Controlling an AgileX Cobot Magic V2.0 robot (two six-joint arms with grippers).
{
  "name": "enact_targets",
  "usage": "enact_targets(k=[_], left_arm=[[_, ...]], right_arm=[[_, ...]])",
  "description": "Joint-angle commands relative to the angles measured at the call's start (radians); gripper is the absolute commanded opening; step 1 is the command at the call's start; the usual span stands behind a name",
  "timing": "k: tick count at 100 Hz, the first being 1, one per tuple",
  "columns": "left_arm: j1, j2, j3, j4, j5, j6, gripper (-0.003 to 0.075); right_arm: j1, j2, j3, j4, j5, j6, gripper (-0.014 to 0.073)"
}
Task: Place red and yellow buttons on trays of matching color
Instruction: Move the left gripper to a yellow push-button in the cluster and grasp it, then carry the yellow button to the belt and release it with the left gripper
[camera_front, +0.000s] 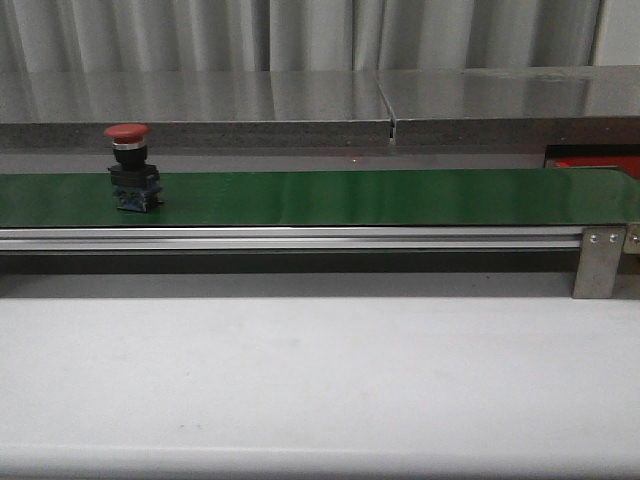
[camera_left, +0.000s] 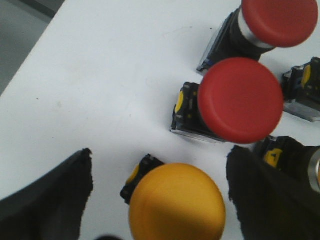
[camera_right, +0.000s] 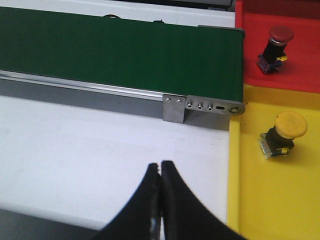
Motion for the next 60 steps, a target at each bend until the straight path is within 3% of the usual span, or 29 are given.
enact_targets(k=[1, 31, 45, 60], left_arm=[[-0.004, -0.062, -0.032, -0.027, -0.017, 0.004, 0.0384], [-0.004, -0.107, -0.035, -0.027, 0.018, 0.004, -0.0018], [-0.004, -0.182, -0.035, -0.051, 0.038, 0.002, -0.0019], [-0.013, -0.281, -0.035, -0.176, 0.072, -0.023, -0.0020]], right_arm=[[0.001, 0.000, -0.026, 0.011, -0.067, -0.003, -0.0067], [0.001, 0.000, -0.026, 0.011, -0.067, -0.003, -0.0067], [0.001, 0.000, -0.026, 0.011, -0.067, -0.003, -0.0067], [0.001, 0.000, -0.026, 0.011, -0.067, -0.003, -0.0067]])
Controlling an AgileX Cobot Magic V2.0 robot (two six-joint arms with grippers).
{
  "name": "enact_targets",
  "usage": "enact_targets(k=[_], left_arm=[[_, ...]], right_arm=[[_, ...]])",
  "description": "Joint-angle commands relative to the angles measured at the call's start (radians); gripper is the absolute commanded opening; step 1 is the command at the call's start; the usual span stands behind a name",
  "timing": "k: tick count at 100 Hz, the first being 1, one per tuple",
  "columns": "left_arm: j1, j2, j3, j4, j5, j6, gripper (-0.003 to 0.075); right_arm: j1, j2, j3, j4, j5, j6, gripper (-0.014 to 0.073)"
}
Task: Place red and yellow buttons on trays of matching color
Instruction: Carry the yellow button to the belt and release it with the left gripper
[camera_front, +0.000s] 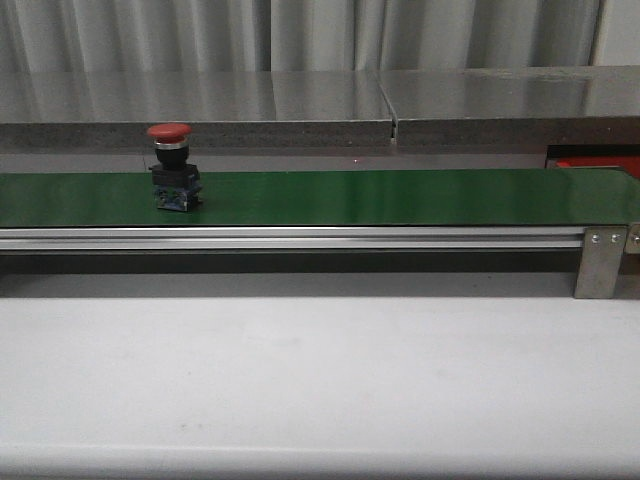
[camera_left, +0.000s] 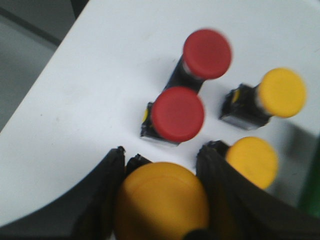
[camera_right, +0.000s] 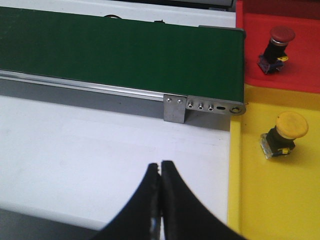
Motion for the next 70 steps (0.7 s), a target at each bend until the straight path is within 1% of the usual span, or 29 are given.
enact_targets(k=[1, 20, 41, 54, 70], left_arm=[[-0.013, -0.133, -0.032, -0.103, -0.008, -0.017, -0.0020], [-0.110, -0.228, -0.032, -0.110, 0.033, -0.017, -0.0019], [-0.239, -0.228, -0.016, -0.101, 0.036, -0.017, -0.0019], [-0.301, -0.222, 0.030, -0.055, -0.006, -0.017, -0.0019], [-0.334, -0.222, 0.105, -0.023, -0.069, -0.017, -0.0019]], right_arm=[[0.001, 0.000, -0.026, 0.011, -0.067, -0.003, -0.0067], [0.001, 0.000, -0.026, 0.011, -0.067, -0.003, -0.0067], [0.001, 0.000, -0.026, 0.011, -0.067, -0.003, -0.0067], [0.001, 0.000, -0.026, 0.011, -0.067, -0.003, -0.0067], [0.001, 0.000, -0.026, 0.011, -0.067, -0.003, -0.0067]])
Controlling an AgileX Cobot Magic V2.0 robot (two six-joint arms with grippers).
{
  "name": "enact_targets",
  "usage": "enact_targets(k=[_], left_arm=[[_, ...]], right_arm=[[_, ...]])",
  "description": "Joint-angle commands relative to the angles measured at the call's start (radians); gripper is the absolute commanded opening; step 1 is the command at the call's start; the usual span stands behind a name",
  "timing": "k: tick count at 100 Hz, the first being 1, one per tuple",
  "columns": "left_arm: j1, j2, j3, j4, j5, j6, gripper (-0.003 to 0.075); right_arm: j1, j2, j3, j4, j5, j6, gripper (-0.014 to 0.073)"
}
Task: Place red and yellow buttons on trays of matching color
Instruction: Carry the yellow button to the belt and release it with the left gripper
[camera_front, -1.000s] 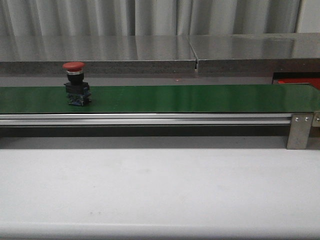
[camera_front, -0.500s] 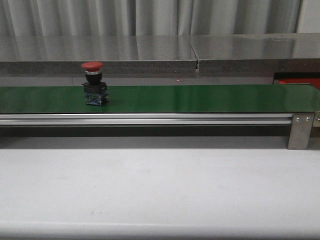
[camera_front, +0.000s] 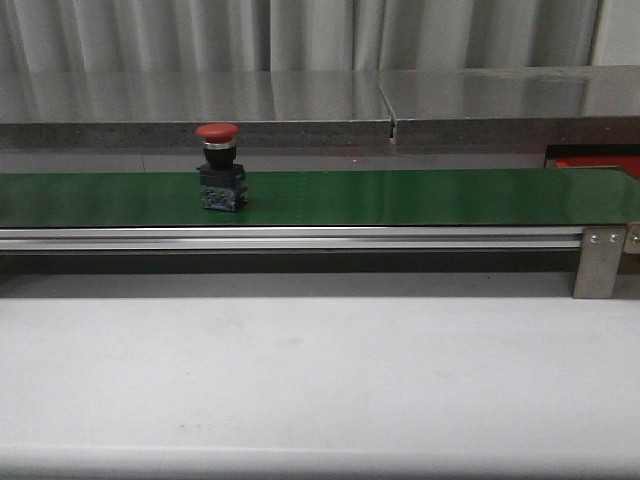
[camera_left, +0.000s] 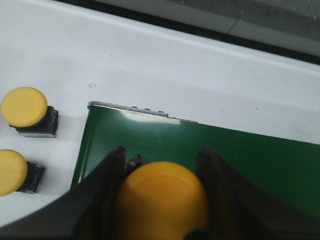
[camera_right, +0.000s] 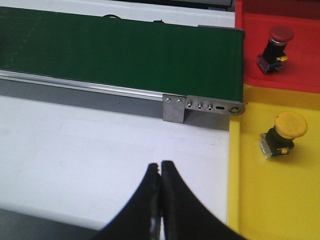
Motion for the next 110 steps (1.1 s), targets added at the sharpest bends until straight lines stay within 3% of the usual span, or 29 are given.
enact_targets(k=[1, 44, 56, 73, 80, 110], left_arm=[[-0.015, -0.047, 0.015, -0.010, -0.084, -0.011, -0.0019], [-0.017, 0.014, 0.085, -0.014, -0.116, -0.007, -0.0002], [-0.019, 0.011, 0.085, -0.021, -0.116, -0.007, 0.0154], [-0.023, -0.019, 0.083, -0.033, -0.116, -0.007, 0.0575], [-0.023, -0.039, 0.083, -0.035, -0.114, -0.007, 0.0678], [-0.058, -0.177, 0.083, -0.038, -0.109, -0.005, 0.0659]], right_arm=[[0.001, 0.000, -0.026, 0.011, -0.067, -0.003, -0.0067], [0.001, 0.000, -0.026, 0.011, -0.067, -0.003, -0.0067], [0.001, 0.000, -0.026, 0.011, -0.067, -0.003, -0.0067], [0.001, 0.000, -0.026, 0.011, -0.067, -0.003, -0.0067], [0.001, 0.000, -0.026, 0.011, -0.067, -0.003, -0.0067], [0.001, 0.000, -0.026, 0.011, -0.067, -0.003, -0.0067]])
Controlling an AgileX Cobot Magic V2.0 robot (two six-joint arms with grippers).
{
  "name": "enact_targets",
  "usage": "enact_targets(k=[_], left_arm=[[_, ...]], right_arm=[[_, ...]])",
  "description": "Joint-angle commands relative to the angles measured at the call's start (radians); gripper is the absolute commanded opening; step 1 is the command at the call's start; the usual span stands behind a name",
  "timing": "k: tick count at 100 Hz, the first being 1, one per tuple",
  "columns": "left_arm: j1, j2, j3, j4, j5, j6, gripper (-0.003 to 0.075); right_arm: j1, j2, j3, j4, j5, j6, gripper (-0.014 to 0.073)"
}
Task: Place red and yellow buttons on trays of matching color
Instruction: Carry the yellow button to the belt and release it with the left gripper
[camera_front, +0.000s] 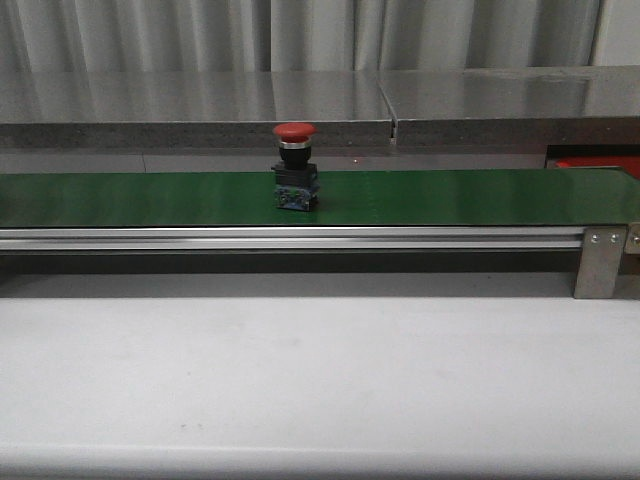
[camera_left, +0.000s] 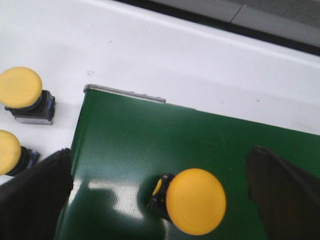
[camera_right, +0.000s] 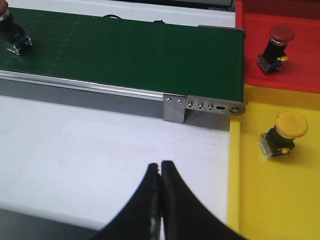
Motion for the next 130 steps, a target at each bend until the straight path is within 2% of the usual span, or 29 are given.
enact_targets(k=[1, 16, 30, 46, 61, 79, 93, 100, 107, 122, 130], left_arm=[[-0.030, -0.108, -0.027, -0.029, -0.033, -0.003, 0.0659], [-0.088, -0.194, -0.018, -0.028, -0.031, 0.021, 0.0659], [-0.155, -0.305, 0.067, -0.028, -0.067, 0.025, 0.0658], [-0.226, -0.478, 0.265, -0.028, -0.187, 0.025, 0.0657], [-0.272, -0.645, 0.470, -0.030, -0.278, 0.025, 0.0622], [-0.279, -0.837, 0.674, -0.068, -0.294, 0.025, 0.0549], [-0.279, -0.976, 0.800, -0.080, -0.301, 0.025, 0.0447], [-0.279, -1.043, 0.851, -0.082, -0.309, 0.025, 0.0367], [-0.279, -1.101, 0.891, -0.082, -0.313, 0.025, 0.0260], [-0.279, -1.175, 0.933, -0.082, -0.318, 0.025, -0.0020], [-0.279, -1.183, 0.935, -0.082, -0.318, 0.025, -0.0019]], right_arm=[[0.001, 0.000, -0.026, 0.011, -0.067, -0.003, -0.0067], [0.001, 0.000, -0.026, 0.011, -0.067, -0.003, -0.0067], [0.001, 0.000, -0.026, 0.011, -0.067, -0.003, -0.0067], [0.001, 0.000, -0.026, 0.011, -0.067, -0.003, -0.0067], [0.001, 0.000, -0.026, 0.011, -0.067, -0.003, -0.0067], [0.001, 0.000, -0.026, 0.011, -0.067, -0.003, -0.0067], [0.001, 0.000, -0.026, 0.011, -0.067, -0.003, -0.0067], [0.001, 0.000, -0.026, 0.011, -0.067, -0.003, -0.0067], [0.001, 0.000, -0.026, 0.011, -0.067, -0.003, -0.0067], [0.001, 0.000, -0.026, 0.011, -0.067, -0.003, -0.0067], [0.001, 0.000, -0.024, 0.030, -0.066, -0.003, -0.0067]])
